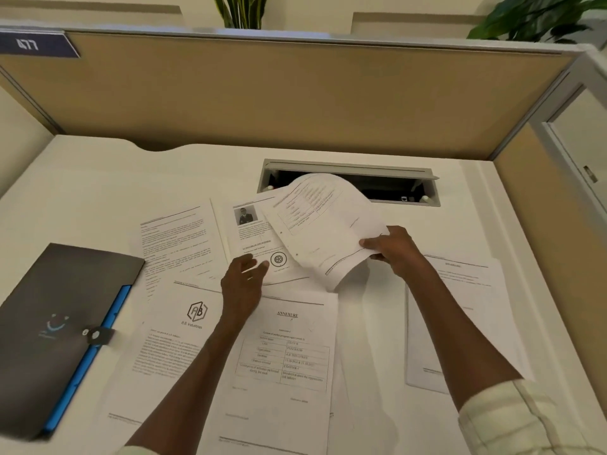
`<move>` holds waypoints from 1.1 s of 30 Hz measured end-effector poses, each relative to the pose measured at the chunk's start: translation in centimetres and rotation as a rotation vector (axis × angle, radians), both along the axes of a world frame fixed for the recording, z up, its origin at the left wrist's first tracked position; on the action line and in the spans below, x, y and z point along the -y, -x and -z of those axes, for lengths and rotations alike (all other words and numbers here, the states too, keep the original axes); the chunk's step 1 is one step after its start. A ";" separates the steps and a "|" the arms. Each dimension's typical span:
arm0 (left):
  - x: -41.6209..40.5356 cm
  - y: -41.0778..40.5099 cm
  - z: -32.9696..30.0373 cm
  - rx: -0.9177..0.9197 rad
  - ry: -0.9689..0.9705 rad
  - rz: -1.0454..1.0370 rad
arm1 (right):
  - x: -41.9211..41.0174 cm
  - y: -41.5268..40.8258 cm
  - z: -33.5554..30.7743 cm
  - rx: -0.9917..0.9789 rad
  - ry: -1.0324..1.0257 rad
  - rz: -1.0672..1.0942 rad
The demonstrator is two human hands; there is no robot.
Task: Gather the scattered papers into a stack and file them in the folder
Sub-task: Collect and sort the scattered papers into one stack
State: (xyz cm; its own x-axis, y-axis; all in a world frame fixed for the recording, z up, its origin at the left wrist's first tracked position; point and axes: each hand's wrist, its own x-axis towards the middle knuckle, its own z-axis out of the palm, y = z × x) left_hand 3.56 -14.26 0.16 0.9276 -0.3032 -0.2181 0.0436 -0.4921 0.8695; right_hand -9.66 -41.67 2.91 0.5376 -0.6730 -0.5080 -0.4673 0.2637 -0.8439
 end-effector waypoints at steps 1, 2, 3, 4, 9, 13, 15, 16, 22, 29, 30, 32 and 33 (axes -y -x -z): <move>0.0 0.1 -0.7 -0.109 0.100 -0.034 | -1.0 0.6 -0.6 0.029 -0.030 0.006; 0.0 0.2 -1.4 -0.241 0.213 -0.064 | -2.0 1.1 -1.1 0.055 -0.053 0.006; 0.0 0.2 -2.0 -0.367 0.318 -0.080 | -3.1 1.7 -1.5 0.078 -0.075 0.004; -0.3 0.3 -2.5 -0.464 0.401 -0.081 | -4.1 2.2 -1.8 0.102 -0.098 0.002; -1.8 0.7 -4.3 -0.673 0.559 0.060 | -9.0 4.2 -3.4 0.180 -0.066 0.007; -3.0 1.3 -5.2 -0.642 0.678 0.061 | -12.0 5.1 -4.4 0.207 0.049 -0.070; -3.7 1.4 -5.4 -0.555 0.682 0.011 | -13.7 5.4 -4.3 0.196 0.062 -0.103; -4.2 1.4 -5.4 -0.496 0.659 -0.015 | -14.6 5.7 -3.8 0.176 0.066 -0.108; -9.8 -0.2 -4.8 -0.260 0.541 -0.016 | -21.6 8.8 2.1 -0.459 0.278 -0.268; -16.2 -2.2 -3.3 -0.056 0.298 -0.013 | -27.4 8.4 4.6 -0.840 0.623 -0.284; -16.8 -2.3 -3.1 -0.042 0.271 -0.021 | -27.4 8.0 4.4 -0.847 0.603 -0.269; -17.7 -2.5 -2.9 -0.024 0.249 -0.026 | -27.1 7.4 4.1 -0.859 0.548 -0.234; -18.1 -2.5 -2.8 -0.017 0.256 -0.024 | -26.9 7.3 4.0 -0.850 0.518 -0.211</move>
State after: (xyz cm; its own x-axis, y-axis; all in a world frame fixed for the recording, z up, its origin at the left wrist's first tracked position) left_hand 6.05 3.82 2.96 0.9321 -0.3285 -0.1528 0.0683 -0.2550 0.9645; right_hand -16.99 -14.73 -1.07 0.2674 -0.8518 -0.4505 -0.9603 -0.1971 -0.1973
